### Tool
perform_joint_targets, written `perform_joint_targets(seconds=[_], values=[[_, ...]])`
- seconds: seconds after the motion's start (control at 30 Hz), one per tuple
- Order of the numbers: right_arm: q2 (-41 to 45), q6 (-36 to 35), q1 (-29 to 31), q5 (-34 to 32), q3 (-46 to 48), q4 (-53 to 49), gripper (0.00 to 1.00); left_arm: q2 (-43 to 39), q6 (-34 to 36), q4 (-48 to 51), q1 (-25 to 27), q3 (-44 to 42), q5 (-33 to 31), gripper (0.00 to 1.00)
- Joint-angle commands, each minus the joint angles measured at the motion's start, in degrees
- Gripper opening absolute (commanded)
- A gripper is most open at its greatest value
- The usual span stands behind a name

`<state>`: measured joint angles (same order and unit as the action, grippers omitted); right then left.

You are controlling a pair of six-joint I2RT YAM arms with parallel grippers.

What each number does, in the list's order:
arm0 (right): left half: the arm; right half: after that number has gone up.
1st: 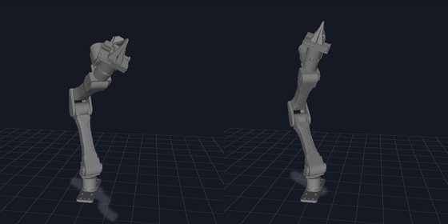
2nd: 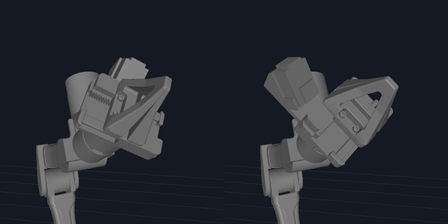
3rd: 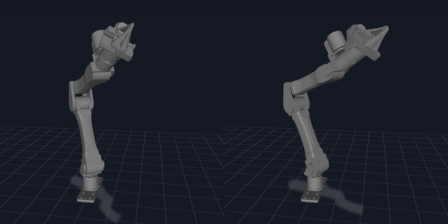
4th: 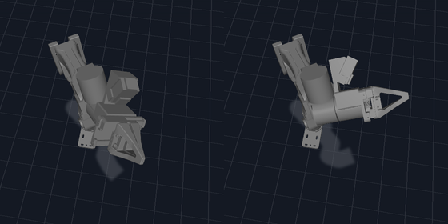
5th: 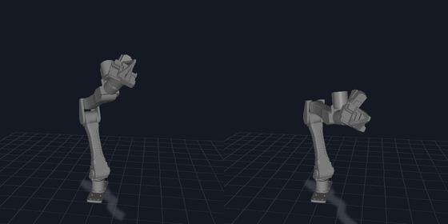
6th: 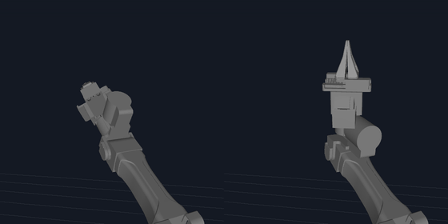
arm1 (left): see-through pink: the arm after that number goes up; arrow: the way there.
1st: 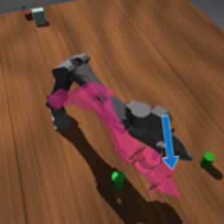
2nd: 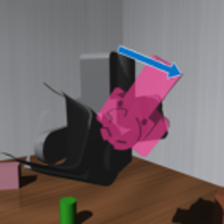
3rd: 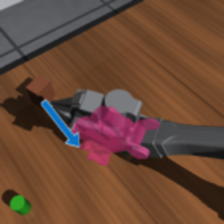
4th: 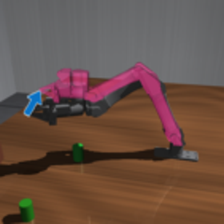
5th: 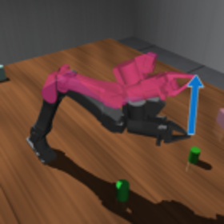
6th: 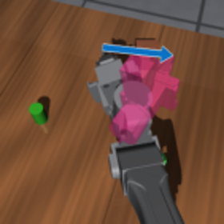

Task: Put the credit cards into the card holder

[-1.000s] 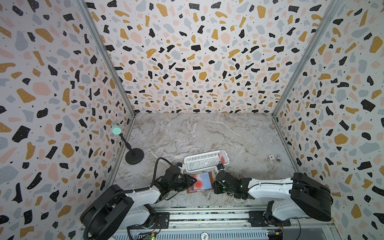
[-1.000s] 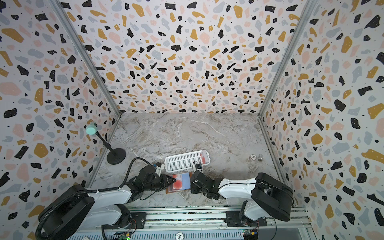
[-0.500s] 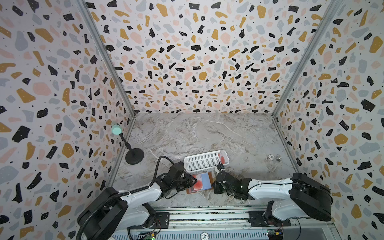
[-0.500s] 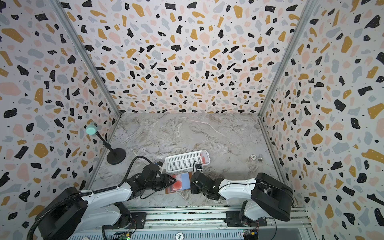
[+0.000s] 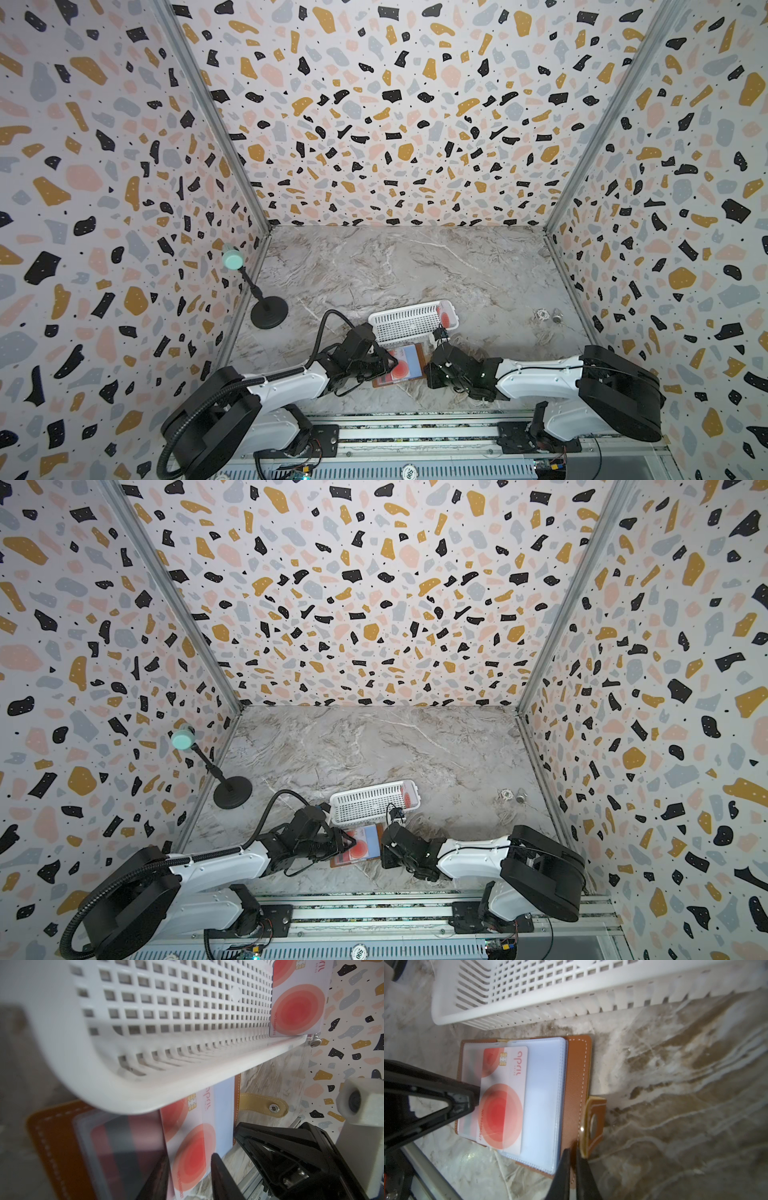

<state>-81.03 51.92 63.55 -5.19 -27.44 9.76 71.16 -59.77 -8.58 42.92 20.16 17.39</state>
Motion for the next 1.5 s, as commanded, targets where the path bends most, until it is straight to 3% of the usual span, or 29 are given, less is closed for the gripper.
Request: perform_joint_targets(seconds=[0.0,1.1,1.4,1.47], values=[[-1.12,-0.93,0.44,0.43,1.14,-2.09,0.10,0.99,0.08,1.49,0.44,1.40,-1.20,0.37],[-1.86,-0.38,0.57,0.62,1.36,-0.88,0.10,7.41,0.34,-0.52,3.51,6.98,-1.61,0.36],[-0.91,0.02,0.52,-0.20,1.69,-1.92,0.10,5.40,2.67,6.15,3.57,7.63,-4.51,0.36],[-0.72,0.02,0.53,-0.18,1.61,-1.95,0.10,4.81,3.10,7.86,3.58,7.78,-5.47,0.31]])
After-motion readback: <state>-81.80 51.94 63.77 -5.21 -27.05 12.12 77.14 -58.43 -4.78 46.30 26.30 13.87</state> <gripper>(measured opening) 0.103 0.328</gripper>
